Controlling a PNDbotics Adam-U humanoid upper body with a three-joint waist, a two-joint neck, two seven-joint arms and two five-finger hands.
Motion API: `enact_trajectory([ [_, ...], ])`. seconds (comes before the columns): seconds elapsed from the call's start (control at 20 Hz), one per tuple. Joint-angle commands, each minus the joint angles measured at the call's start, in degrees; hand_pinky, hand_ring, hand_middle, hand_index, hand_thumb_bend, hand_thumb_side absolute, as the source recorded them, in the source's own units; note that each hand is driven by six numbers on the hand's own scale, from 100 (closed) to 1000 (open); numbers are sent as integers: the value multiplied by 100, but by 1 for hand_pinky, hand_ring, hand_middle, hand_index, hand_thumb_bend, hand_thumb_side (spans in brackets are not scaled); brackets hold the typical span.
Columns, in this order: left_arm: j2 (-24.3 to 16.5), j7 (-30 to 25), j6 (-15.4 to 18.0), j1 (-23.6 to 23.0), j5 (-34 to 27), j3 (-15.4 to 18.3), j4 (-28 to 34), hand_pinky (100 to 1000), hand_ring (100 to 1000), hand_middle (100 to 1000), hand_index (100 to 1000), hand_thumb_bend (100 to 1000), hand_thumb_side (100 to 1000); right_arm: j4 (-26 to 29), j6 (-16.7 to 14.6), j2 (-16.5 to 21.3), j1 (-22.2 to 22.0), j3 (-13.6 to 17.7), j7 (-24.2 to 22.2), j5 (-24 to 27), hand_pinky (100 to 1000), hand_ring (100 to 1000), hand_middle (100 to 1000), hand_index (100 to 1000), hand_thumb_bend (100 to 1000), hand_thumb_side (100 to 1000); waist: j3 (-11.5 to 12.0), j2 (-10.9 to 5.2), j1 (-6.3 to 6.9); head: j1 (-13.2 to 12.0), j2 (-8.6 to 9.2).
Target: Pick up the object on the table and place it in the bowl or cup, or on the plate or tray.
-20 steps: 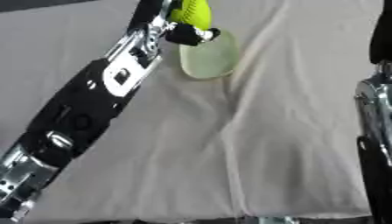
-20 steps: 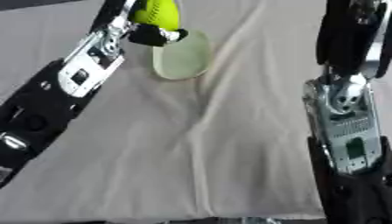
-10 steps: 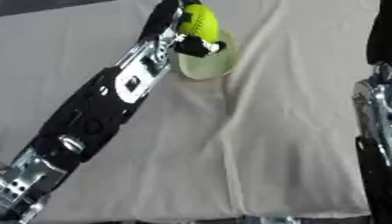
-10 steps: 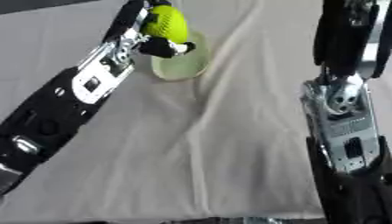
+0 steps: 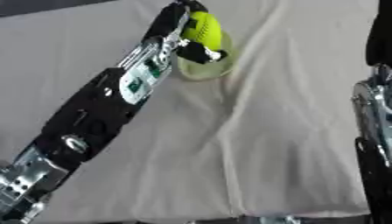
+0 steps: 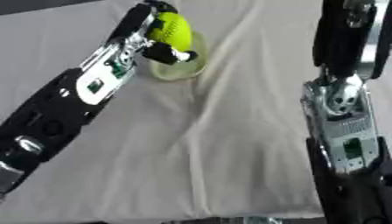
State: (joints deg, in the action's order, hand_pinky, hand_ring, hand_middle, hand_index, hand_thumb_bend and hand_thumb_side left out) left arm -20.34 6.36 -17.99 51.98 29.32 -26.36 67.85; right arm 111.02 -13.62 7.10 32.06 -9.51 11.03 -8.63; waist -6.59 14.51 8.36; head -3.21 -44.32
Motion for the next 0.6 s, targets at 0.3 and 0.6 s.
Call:
enact_trajectory([
  [0.3, -131, -920, 360, 194, 371, 52, -30, 785, 852, 1000, 963, 738, 877, 56, -9, 46, 14, 14, -14, -18, 521, 827, 813, 876, 100, 849, 1, -145, -30, 36, 20],
  [0.6, -197, -1413, 389, 223, 717, 156, 46, 804, 877, 1000, 1000, 784, 941, 51, -11, 45, 4, 16, -16, -21, 520, 828, 813, 877, 100, 850, 17, -150, -45, 43, 20],
])
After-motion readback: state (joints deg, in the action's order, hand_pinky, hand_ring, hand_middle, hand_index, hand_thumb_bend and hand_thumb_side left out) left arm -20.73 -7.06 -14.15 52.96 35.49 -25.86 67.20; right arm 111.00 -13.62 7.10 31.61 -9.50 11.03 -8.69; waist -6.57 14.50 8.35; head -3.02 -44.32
